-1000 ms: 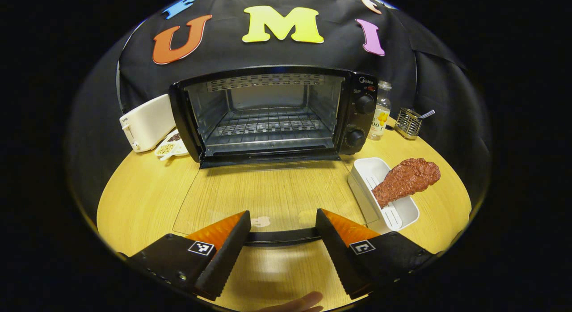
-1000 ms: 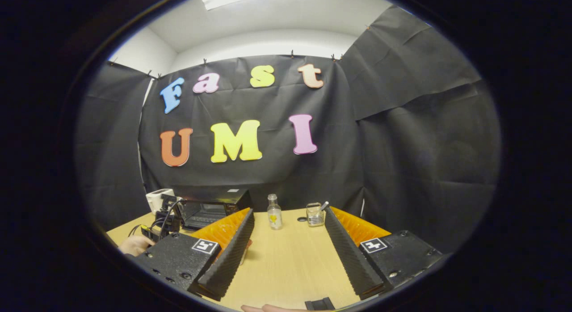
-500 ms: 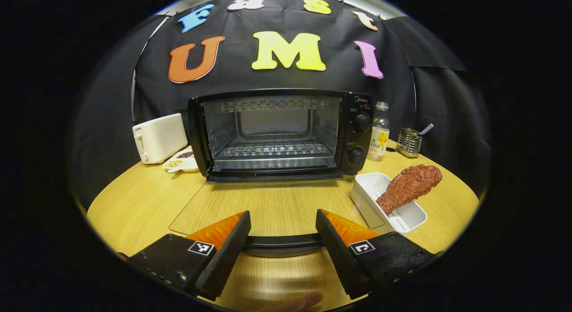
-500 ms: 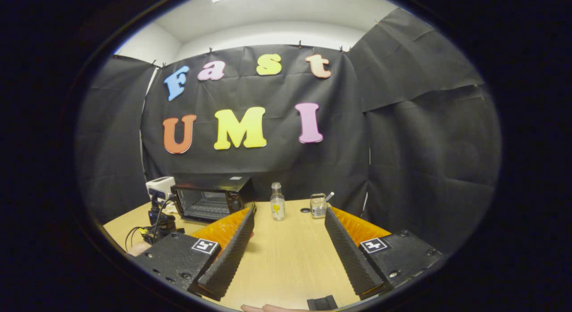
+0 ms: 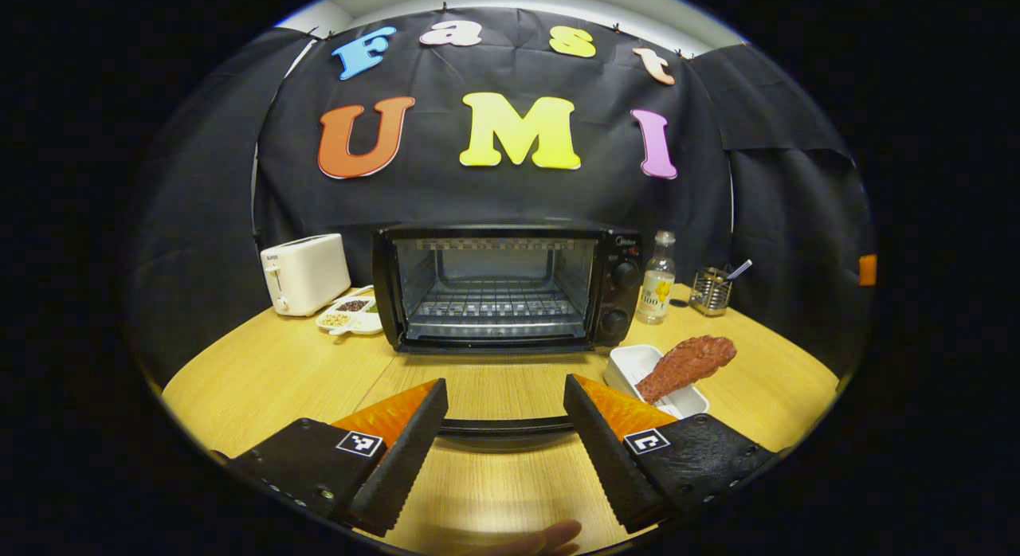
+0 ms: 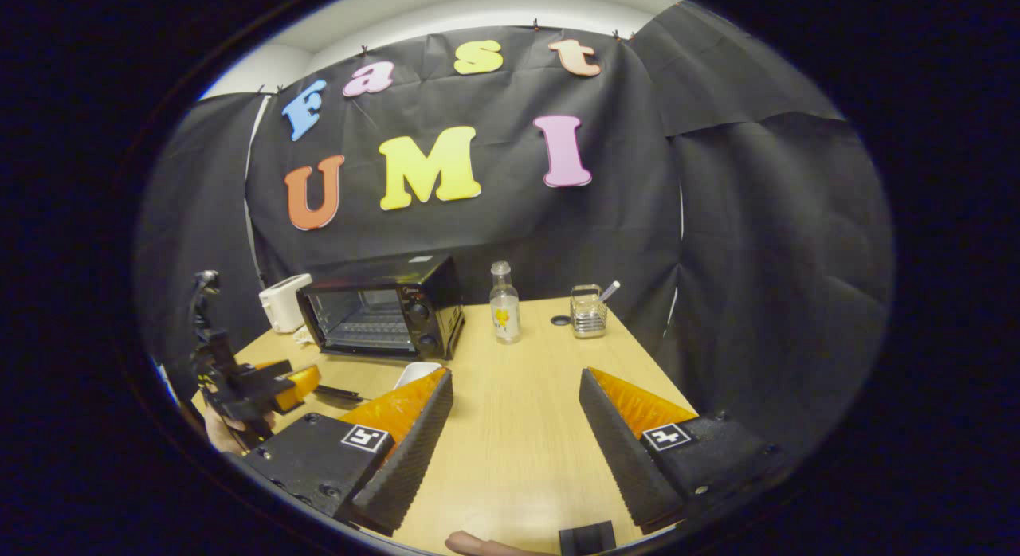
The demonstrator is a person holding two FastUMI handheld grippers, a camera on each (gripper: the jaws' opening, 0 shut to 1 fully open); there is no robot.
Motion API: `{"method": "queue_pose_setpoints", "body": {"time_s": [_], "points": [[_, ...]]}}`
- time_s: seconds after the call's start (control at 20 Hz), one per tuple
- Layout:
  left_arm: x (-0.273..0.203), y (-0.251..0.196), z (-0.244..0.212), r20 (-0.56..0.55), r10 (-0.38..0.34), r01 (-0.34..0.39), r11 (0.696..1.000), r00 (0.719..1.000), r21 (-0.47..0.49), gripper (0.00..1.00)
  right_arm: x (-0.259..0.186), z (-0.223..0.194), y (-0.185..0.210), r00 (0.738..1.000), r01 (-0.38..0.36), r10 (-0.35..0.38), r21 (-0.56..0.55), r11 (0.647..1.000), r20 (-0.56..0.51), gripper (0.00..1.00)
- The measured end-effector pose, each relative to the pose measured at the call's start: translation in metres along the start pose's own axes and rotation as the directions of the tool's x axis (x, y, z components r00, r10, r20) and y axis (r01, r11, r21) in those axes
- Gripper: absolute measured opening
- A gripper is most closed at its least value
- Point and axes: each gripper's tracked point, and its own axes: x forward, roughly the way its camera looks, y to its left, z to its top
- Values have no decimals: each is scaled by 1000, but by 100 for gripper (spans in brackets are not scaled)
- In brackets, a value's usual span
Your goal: Open the electric oven with the left hand, put the food in, and close the electric oven.
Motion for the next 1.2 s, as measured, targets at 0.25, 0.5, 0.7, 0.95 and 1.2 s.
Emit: {"method": "queue_pose_setpoints", "body": {"time_s": [0.25, 0.5, 0.7, 0.95, 1.2], "points": [[-62, 24, 53, 96, 16, -11, 999, 995, -51, 93, 36, -17, 23, 990, -88, 85, -24, 996, -117, 95], [-127, 53, 97, 185, 56, -54, 998, 981, -16, 93, 67, -37, 64, 949, -204, 199, 7, 979, -243, 100], [-171, 72, 116, 255, 125, -139, 990, 959, 38, 94, 92, -50, 90, 908, -248, 268, 102, 963, -323, 98], [-202, 63, 117, 282, 106, -130, 989, 954, 66, 93, 126, -48, 99, 878, -264, 325, 211, 941, -351, 84], [-221, 65, 114, 276, 112, -145, 984, 955, 104, 94, 149, -53, 97, 846, -279, 378, 293, 915, -376, 72]]}}
